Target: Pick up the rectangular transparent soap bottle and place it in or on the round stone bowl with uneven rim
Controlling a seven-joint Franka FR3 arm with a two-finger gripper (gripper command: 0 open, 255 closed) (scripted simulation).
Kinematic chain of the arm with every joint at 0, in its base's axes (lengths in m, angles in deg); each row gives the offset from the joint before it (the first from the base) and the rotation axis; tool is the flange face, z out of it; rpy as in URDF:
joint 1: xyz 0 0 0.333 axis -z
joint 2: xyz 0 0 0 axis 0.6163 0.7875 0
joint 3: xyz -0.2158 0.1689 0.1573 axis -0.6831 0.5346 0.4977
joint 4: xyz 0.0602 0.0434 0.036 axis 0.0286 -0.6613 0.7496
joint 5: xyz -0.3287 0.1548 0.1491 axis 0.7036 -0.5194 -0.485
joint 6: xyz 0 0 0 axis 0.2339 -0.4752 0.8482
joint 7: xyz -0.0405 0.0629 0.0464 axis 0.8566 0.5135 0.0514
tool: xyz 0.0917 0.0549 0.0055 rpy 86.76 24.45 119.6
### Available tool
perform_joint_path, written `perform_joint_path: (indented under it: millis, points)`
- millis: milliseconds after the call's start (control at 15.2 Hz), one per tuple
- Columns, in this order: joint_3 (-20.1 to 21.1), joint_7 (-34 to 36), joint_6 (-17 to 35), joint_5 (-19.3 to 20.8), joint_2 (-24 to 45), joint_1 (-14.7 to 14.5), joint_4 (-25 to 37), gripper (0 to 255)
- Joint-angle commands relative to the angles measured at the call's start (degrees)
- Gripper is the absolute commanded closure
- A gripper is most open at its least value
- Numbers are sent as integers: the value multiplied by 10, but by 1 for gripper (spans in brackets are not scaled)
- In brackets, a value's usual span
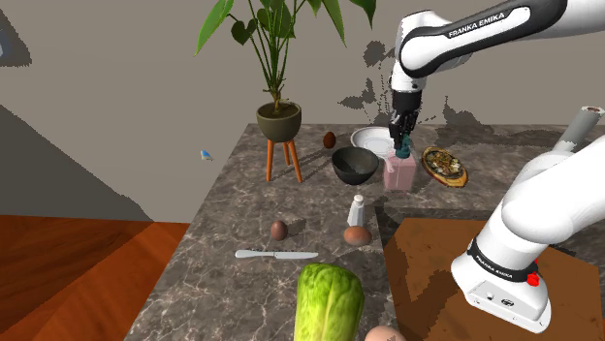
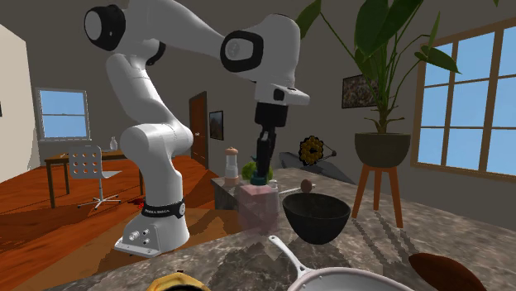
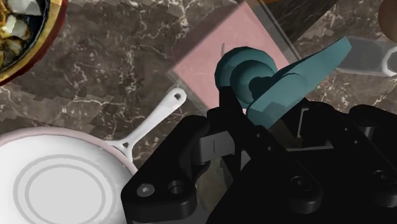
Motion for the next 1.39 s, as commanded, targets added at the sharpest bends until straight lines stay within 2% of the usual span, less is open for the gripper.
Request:
perform_joint_path:
  millis: [0,1320]
  points:
    - [2,1,-18,0,-6,0,11,255]
    - [12,7,-176,-6,-24,-3,153,255]
